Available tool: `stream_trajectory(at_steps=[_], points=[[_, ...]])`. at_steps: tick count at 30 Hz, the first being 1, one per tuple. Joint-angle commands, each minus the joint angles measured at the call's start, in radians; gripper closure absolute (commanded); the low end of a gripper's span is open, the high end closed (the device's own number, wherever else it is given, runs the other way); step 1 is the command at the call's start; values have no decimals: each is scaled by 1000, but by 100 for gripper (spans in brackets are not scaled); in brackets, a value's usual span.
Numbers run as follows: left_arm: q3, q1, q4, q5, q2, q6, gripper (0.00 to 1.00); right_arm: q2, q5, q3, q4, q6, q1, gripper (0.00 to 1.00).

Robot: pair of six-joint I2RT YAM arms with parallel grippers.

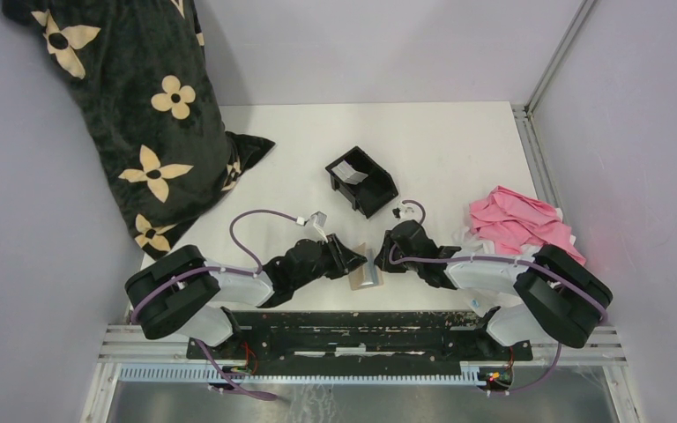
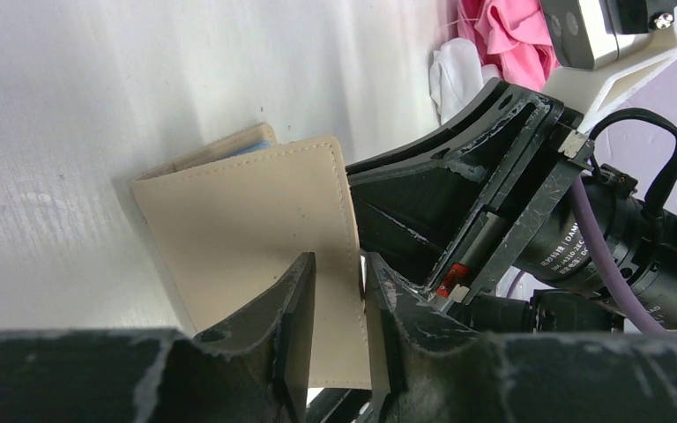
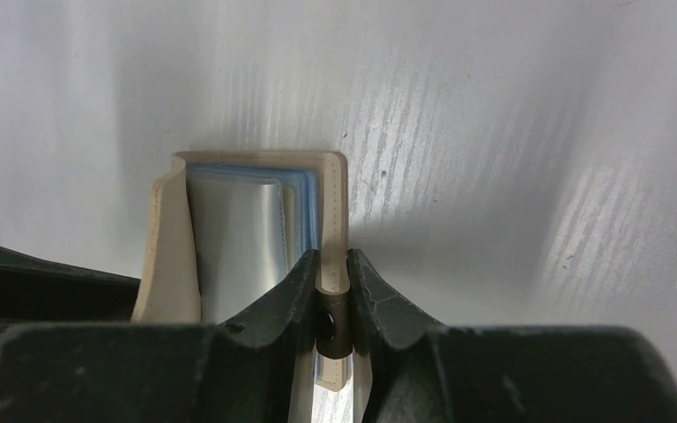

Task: Put the credit cards into the card holder
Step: Close the card holder at the center of the board.

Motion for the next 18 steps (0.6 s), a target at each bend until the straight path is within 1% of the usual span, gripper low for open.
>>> stream_trajectory(at_steps=[1,5,18], points=[[23,-11,44,-22,7,-23,64,14,6,27,12,8,13,76],[26,-12,44,-24,12,-23,62,11,10,24,9,8,14,76],[-8,-16,45,-38,-16,-35,60,6,20,21,5,11,21,75]])
